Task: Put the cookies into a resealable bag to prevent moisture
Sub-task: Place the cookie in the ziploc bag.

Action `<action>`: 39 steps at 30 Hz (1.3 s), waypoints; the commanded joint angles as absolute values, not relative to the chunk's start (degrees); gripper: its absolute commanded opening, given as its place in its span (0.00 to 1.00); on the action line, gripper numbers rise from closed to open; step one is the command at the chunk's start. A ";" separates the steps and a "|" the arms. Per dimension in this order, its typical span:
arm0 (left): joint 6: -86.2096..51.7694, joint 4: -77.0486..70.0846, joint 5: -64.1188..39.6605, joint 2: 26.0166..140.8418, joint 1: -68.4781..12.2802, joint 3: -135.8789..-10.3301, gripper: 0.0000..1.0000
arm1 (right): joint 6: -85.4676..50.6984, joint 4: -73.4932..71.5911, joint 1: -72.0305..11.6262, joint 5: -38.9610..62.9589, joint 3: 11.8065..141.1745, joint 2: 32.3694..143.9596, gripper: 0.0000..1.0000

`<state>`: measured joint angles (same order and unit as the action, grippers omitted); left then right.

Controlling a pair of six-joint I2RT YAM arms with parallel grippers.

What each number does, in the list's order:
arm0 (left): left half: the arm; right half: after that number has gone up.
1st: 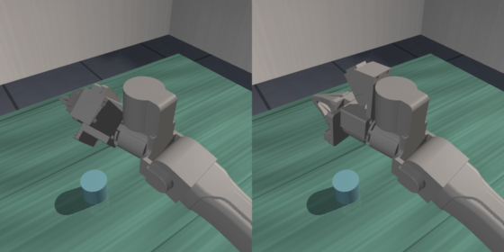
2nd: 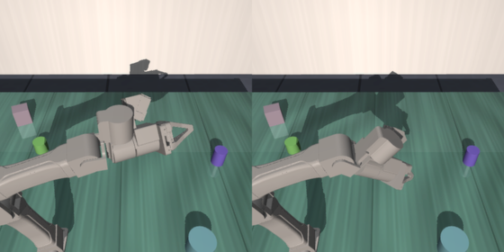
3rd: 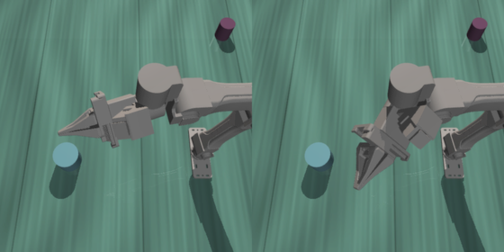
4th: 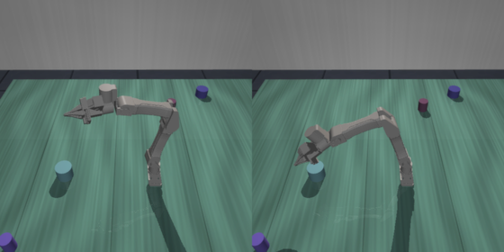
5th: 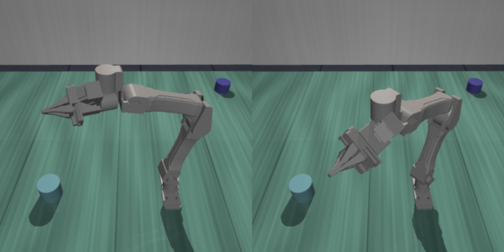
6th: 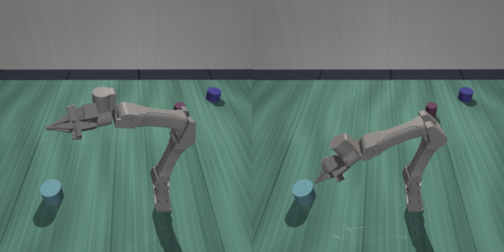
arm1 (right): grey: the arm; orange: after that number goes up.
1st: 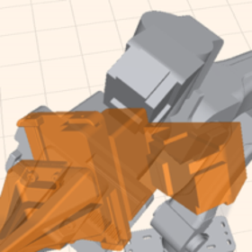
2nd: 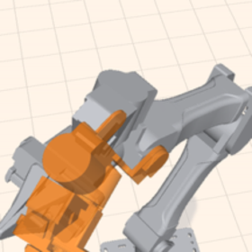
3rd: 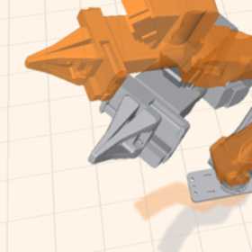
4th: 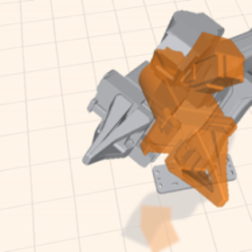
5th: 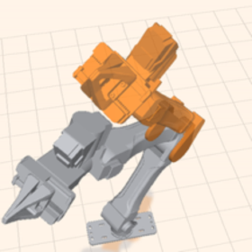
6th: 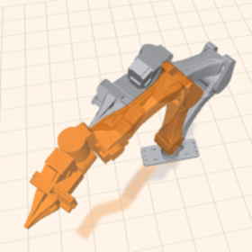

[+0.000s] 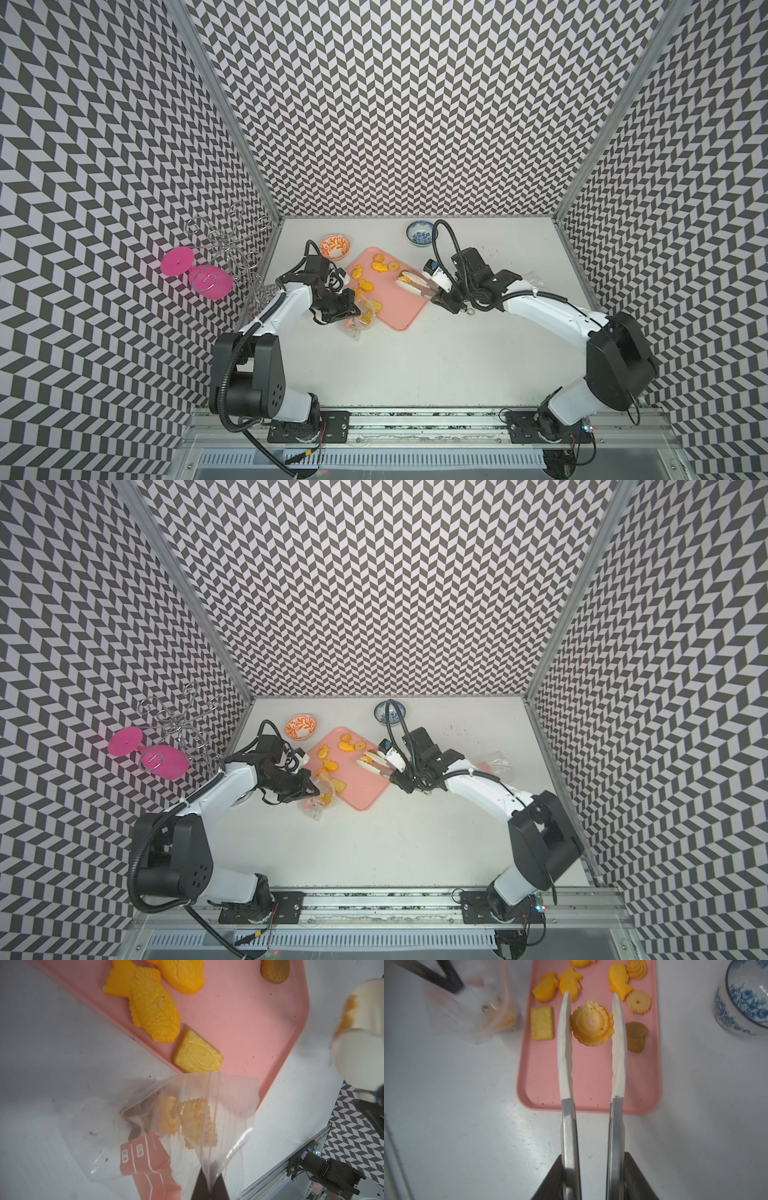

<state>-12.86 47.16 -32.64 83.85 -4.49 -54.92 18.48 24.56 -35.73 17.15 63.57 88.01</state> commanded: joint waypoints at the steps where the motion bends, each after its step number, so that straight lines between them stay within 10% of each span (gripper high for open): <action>1: -12.09 46.53 -33.31 84.20 -4.73 -56.73 0.00 | 11.71 14.08 -38.76 28.87 61.40 84.47 0.39; 39: -11.72 47.87 -33.33 80.51 -2.73 -54.82 0.00 | 6.94 7.34 -40.58 30.00 59.37 88.96 0.52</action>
<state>-12.84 47.29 -32.73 82.04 -3.22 -55.13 7.14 10.22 -42.48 30.76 59.94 94.02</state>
